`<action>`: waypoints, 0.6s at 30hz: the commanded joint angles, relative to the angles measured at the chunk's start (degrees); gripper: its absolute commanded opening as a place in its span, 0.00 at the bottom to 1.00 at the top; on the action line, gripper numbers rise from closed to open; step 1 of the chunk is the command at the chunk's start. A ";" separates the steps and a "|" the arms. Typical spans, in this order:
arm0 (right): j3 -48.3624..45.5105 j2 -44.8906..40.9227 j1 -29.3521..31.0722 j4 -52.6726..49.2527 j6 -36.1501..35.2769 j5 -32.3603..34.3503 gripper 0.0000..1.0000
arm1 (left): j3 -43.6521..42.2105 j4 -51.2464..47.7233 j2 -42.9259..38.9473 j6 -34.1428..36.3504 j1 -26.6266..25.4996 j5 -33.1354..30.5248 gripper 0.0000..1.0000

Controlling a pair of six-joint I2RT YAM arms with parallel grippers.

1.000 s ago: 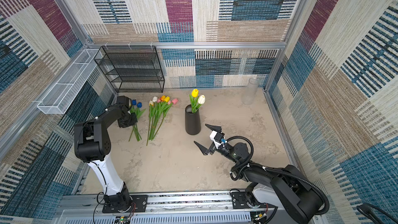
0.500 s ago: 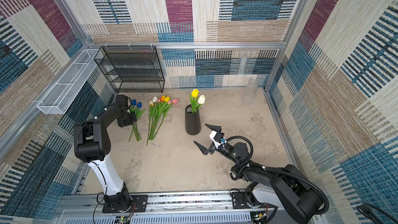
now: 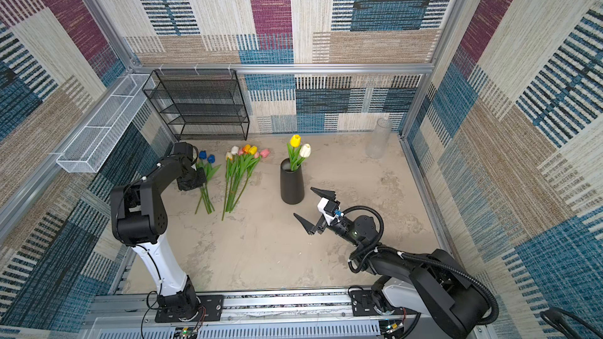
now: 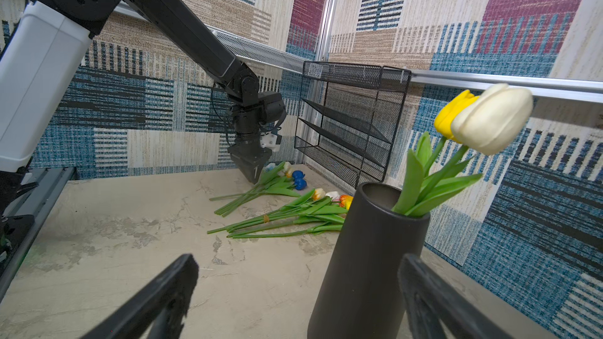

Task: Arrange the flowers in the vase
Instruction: 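Lower the left gripper onto another white tulip stem and grasp it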

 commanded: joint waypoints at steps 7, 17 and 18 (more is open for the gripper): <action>0.21 -0.68 0.10 -0.18 -0.13 -0.05 1.00 | 1.77 -1.28 3.63 0.91 0.28 -0.49 0.15; 0.29 -0.34 0.10 -0.11 -0.23 0.07 1.00 | -0.54 -0.92 1.42 0.65 0.29 -0.52 0.02; 0.29 -0.20 0.10 -0.07 -0.23 0.11 1.00 | -1.04 -0.90 0.58 0.51 0.29 -0.57 0.01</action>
